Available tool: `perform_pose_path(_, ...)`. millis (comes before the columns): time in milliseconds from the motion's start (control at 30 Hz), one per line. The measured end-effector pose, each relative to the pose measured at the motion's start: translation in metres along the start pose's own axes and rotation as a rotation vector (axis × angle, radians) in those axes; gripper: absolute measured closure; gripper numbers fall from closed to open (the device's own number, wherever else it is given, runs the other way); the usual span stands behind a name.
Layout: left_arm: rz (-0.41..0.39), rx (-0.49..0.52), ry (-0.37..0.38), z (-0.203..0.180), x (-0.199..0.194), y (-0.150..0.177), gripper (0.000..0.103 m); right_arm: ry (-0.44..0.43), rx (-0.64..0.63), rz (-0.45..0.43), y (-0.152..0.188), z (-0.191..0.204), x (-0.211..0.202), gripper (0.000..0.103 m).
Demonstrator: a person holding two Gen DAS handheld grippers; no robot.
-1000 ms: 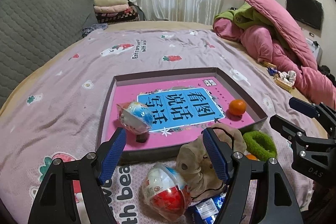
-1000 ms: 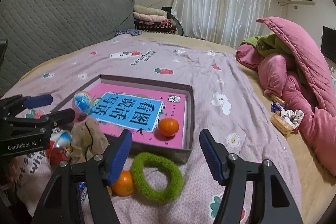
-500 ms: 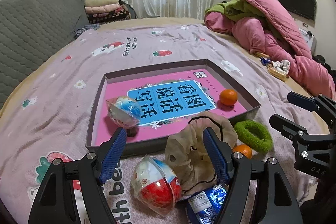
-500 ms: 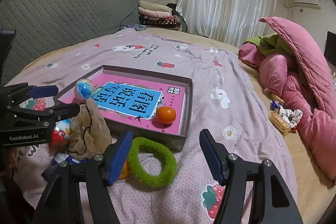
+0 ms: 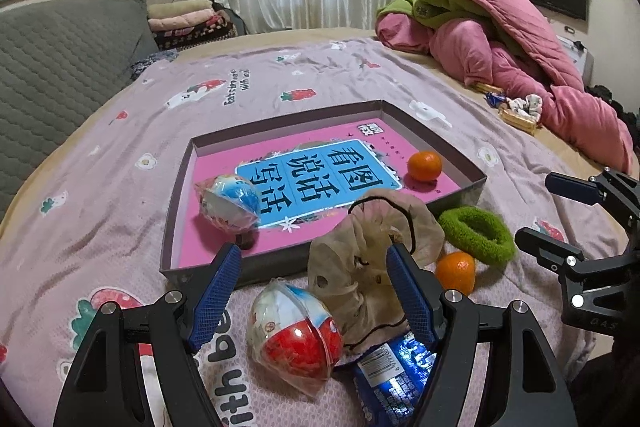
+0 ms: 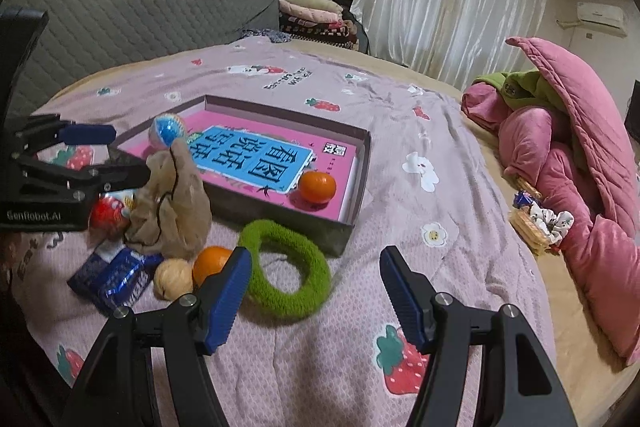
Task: Organize objects
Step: 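Withdraw both tools from the tray back toward the remaining objects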
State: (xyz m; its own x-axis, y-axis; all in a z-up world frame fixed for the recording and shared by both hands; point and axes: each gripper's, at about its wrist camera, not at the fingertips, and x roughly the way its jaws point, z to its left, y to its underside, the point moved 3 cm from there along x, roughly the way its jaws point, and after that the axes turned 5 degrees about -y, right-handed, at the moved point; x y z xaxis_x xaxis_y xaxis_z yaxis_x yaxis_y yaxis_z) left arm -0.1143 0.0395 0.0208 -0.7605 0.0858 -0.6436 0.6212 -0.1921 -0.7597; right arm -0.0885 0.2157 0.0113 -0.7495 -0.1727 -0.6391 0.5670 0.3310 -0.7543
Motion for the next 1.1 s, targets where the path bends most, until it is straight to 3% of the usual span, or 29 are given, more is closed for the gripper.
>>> perform_pose_path(733, 0.04, 0.073, -0.044, -0.016, 0.019, 0.007, 0.027, -0.01, -0.084, 0.07, 0.015, 0.011, 0.011, 0.037)
perform_pose_path(1100, 0.085, 0.081, -0.064, -0.02, 0.036, 0.005, 0.027, 0.051, -0.167, 0.126, 0.02, 0.023, 0.033, 0.037)
